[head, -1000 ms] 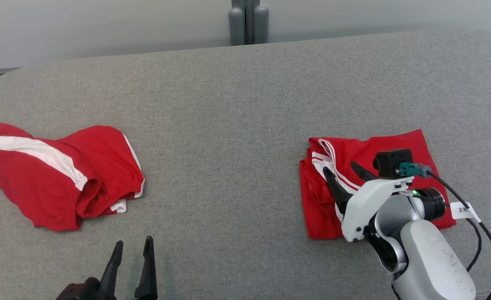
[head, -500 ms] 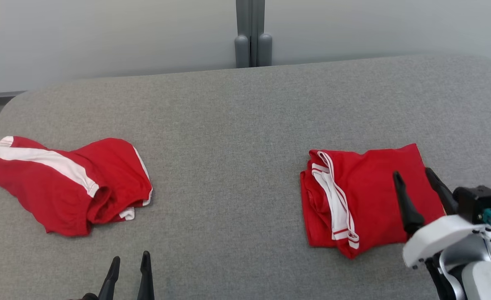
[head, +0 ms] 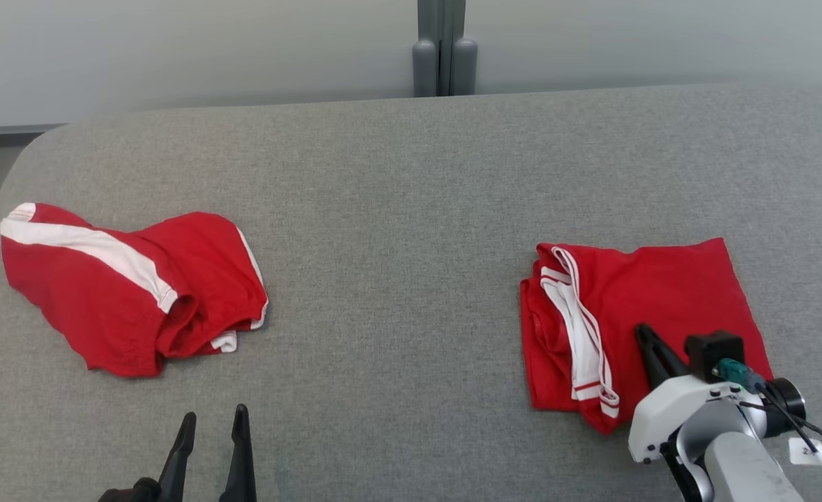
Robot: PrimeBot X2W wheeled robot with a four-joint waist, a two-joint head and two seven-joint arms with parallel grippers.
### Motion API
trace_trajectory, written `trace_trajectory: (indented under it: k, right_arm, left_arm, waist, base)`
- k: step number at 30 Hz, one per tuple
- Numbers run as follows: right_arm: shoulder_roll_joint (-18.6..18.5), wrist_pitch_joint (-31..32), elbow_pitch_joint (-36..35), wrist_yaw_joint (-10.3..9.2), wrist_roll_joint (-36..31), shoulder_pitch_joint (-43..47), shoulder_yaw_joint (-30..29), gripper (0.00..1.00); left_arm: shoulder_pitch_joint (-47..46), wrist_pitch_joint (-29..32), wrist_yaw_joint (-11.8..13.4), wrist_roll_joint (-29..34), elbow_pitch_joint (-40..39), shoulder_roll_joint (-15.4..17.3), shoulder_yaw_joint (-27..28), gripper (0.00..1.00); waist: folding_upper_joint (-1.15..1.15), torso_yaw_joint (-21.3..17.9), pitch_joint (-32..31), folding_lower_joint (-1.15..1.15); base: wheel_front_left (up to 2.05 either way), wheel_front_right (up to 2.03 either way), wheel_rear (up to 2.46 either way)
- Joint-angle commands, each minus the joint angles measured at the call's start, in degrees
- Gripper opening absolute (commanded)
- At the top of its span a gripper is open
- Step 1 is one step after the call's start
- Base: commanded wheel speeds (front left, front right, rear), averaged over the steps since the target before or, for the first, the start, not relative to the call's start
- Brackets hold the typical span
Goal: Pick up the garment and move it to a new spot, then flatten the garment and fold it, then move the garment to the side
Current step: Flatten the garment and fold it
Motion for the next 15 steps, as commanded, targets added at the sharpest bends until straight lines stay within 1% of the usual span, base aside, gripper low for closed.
trace_trajectory:
  k: [1,5,8,11,15]
  right_arm:
    - [0.43,-0.52,2.26,-0.09,-0.99,-1.85,0.28,0.00]
    - [2.15,-2.54,8.90,-0.09,-2.22,-5.82,1.49,0.00]
    - [3.04,-4.07,12.88,-0.08,-2.39,-8.05,3.62,0.00]
    - [3.41,-4.95,16.12,-0.08,-1.48,-10.09,5.52,0.00]
    - [3.63,-5.80,18.70,-0.03,2.50,-12.29,10.45,0.00]
  left_arm:
    - [-1.24,0.00,-0.37,0.31,0.23,0.09,0.06,1.00]
    - [-2.20,0.00,-0.51,0.25,0.82,0.09,0.06,1.00]
    - [-2.74,0.00,-0.63,-0.12,0.93,0.09,0.27,1.00]
    - [-2.97,0.00,-0.76,-0.23,1.18,0.09,0.25,1.00]
    - [-3.37,0.00,-0.87,-0.40,1.54,0.09,0.25,1.00]
  waist:
    - [0.00,0.96,1.42,0.00]
    - [0.00,2.10,2.22,0.00]
    - [0.00,2.64,2.68,0.00]
    - [0.00,2.99,2.94,0.00]
    - [0.00,3.23,3.09,0.00]
  base:
    - [0.00,0.00,0.00]
    - [0.00,0.00,0.00]
    - [0.00,0.00,0.00]
    - [0.00,0.00,0.00]
    - [0.00,0.00,0.00]
